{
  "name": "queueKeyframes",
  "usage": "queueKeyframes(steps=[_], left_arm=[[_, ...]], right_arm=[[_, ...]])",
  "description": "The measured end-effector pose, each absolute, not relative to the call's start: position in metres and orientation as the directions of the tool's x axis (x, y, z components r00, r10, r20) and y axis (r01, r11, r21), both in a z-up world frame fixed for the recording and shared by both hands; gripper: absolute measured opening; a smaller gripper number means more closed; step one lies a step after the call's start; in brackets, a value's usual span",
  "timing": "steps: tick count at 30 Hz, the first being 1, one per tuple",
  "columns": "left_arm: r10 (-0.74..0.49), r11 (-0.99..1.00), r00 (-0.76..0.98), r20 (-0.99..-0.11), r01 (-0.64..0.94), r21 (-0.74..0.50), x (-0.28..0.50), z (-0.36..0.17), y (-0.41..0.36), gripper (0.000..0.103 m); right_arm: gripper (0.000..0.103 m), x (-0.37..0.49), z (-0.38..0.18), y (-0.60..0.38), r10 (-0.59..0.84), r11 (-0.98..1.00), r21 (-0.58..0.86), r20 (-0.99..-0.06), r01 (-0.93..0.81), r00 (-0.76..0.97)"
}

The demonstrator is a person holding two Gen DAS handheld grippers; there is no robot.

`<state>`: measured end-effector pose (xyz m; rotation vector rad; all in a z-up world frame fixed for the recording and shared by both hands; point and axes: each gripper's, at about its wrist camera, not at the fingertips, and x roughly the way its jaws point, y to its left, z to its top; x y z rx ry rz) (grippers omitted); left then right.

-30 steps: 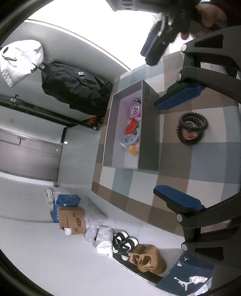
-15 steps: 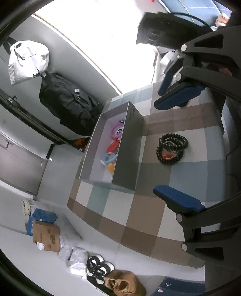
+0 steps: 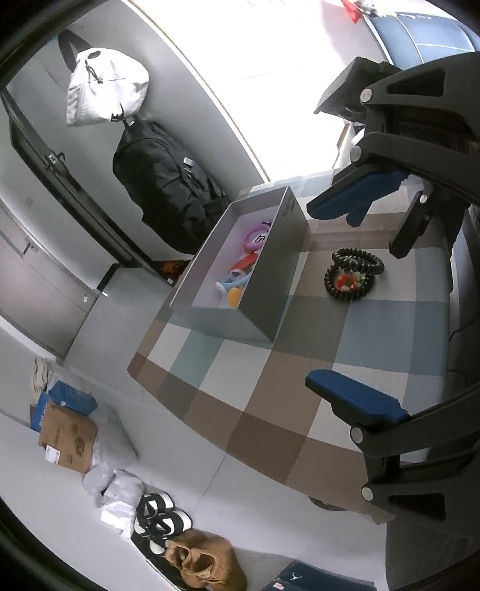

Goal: Organize jewelry
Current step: 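Lower the right gripper onto the black coiled bracelet and grasp it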

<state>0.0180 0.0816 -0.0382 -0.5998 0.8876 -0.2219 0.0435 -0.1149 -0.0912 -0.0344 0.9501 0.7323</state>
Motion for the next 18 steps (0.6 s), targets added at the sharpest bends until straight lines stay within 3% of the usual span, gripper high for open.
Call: queueKeyframes(steps=[7, 15, 18], left_arm=[[-0.414, 0.816, 0.613, -0.673, -0.078, -0.573, 0.021, -0.041, 0.085, 0.08], [-0.415, 0.816, 0.604, -0.68, -0.083, -0.572, 0.026, -0.044, 0.083, 0.08], [-0.409, 0.822, 0.603, -0.685, -0.082, -0.564, 0.026, -0.044, 0.082, 0.08]], right_arm=[[0.084, 0.046, -0.094, -0.099, 0.525, 0.755, 0.209, -0.761, -0.621, 0.382], [0.066, 0.051, -0.101, -0.094, 0.495, 0.76, 0.178, -0.781, -0.625, 0.381], [0.055, 0.051, -0.102, -0.094, 0.486, 0.764, 0.173, -0.788, -0.621, 0.379]])
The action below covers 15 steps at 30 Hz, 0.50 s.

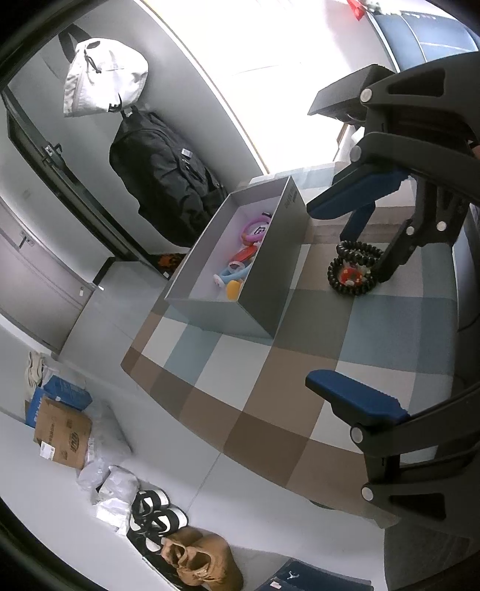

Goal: Organize jewelry
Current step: 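Lower the right gripper onto the black coiled bracelet and grasp it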

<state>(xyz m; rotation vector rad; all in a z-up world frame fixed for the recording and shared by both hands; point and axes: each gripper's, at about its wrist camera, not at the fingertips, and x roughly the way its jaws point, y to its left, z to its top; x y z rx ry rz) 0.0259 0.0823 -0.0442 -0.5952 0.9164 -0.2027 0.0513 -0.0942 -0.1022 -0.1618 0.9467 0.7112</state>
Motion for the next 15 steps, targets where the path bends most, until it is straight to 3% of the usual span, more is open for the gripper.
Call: queueKeyframes(steps=[1, 15], left_arm=[[-0.407, 0.823, 0.603, -0.686, -0.084, -0.561, 0.026, -0.045, 0.082, 0.08], [-0.371, 0.842, 0.595, -0.713, -0.108, -0.528, 0.027, -0.05, 0.079, 0.08]], right_arm=[[0.05, 0.052, -0.102, -0.095, 0.488, 0.764, 0.177, -0.787, -0.621, 0.376], [0.046, 0.056, -0.089, -0.115, 0.537, 0.773, 0.254, -0.751, -0.582, 0.385]])
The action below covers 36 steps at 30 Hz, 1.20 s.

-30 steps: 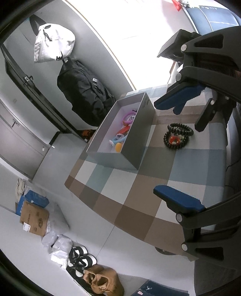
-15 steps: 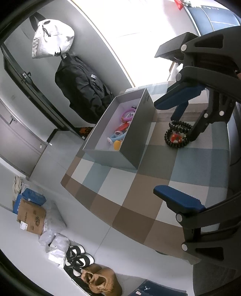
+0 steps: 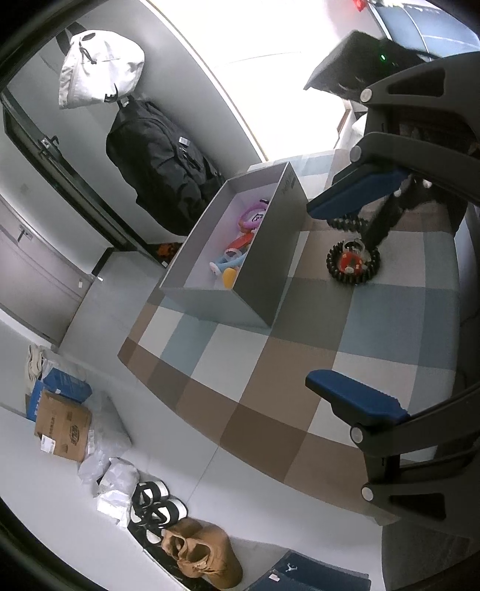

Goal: Organize jewelry
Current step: 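Lower the right gripper onto the black coiled bracelet and grasp it, then grasp the small red item with the left gripper while the right gripper lifts the coiled bracelet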

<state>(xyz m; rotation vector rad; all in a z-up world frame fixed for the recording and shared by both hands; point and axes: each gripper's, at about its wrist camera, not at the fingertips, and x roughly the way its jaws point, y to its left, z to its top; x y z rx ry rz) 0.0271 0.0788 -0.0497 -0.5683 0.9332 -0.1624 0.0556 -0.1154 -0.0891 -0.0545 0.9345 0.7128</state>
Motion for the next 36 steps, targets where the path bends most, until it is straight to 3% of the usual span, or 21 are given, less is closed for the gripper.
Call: queueKeyframes(steps=[20, 30, 36], left_arm=[[-0.242, 0.961, 0.57, -0.786, 0.031, -0.273, 0.028, -0.054, 0.017, 0.08], [-0.203, 0.976, 0.556, -0.806, 0.052, -0.21, 0.03, -0.058, 0.0, 0.08], [-0.195, 0.98, 0.538, -0.82, 0.081, -0.18, 0.029, -0.061, -0.011, 0.063]], right_arm=[[0.041, 0.066, -0.062, -0.188, 0.518, 0.846, 0.323, -0.684, -0.424, 0.513], [0.041, 0.067, -0.059, -0.199, 0.528, 0.844, 0.35, -0.673, -0.406, 0.517], [0.041, 0.064, -0.057, -0.204, 0.532, 0.843, 0.36, -0.666, -0.4, 0.523]])
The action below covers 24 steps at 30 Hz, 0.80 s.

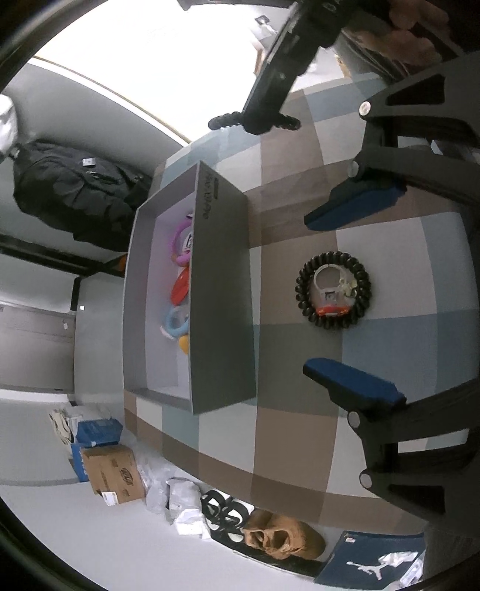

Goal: Organize jewelry
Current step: 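Grasp the small red item with the left gripper while the right gripper lifts the coiled bracelet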

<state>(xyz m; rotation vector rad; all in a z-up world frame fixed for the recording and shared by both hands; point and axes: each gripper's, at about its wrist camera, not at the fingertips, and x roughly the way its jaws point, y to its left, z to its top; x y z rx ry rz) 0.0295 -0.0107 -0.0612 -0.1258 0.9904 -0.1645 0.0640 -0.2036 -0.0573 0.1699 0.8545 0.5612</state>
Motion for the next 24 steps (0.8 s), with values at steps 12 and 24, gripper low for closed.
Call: queueKeyframes(steps=[12, 24], left_arm=[[-0.244, 0.969, 0.517, -0.82, 0.101, -0.224, 0.0288, -0.0619, -0.0109, 0.015], [-0.236, 0.971, 0.517, -0.823, 0.094, -0.22, 0.0306, -0.061, -0.0143, 0.003]], right_arm=[[0.041, 0.0626, -0.0559, -0.2032, 0.539, 0.839, 0.363, -0.662, -0.406, 0.521], [0.041, 0.0619, -0.0536, -0.2045, 0.548, 0.833, 0.37, -0.653, -0.412, 0.523]])
